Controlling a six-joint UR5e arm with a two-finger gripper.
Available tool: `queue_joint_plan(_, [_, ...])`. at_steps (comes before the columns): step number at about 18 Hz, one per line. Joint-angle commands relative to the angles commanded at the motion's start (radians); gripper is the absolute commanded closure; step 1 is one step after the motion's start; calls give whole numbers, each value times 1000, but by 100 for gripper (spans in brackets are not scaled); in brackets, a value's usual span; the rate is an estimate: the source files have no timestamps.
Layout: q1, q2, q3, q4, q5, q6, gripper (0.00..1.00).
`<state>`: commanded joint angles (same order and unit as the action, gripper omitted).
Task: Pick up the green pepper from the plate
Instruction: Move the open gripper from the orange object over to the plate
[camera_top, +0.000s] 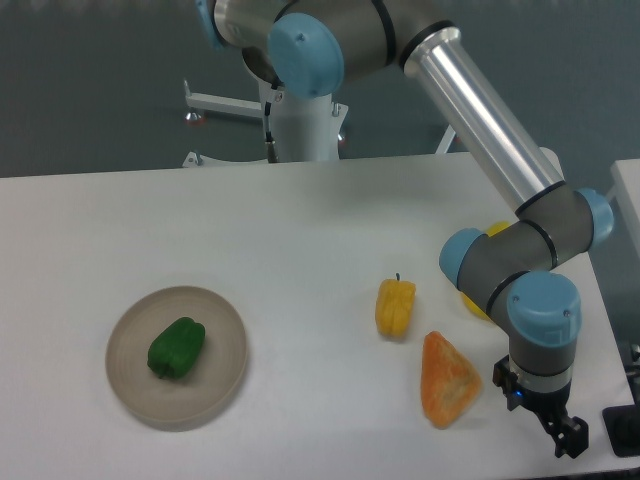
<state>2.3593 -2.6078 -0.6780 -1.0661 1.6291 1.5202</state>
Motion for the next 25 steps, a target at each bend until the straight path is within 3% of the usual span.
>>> queue_joint_plan(7, [-17, 26, -24, 2, -8, -69, 0])
queue_joint_plan(10, [-18, 66, -72, 2, -15, -87, 0])
queue_joint_plan(17, [-75, 234, -287, 0, -34, -311, 0])
queue_joint_plan(25, [-135, 451, -535, 1, -230, -705, 0])
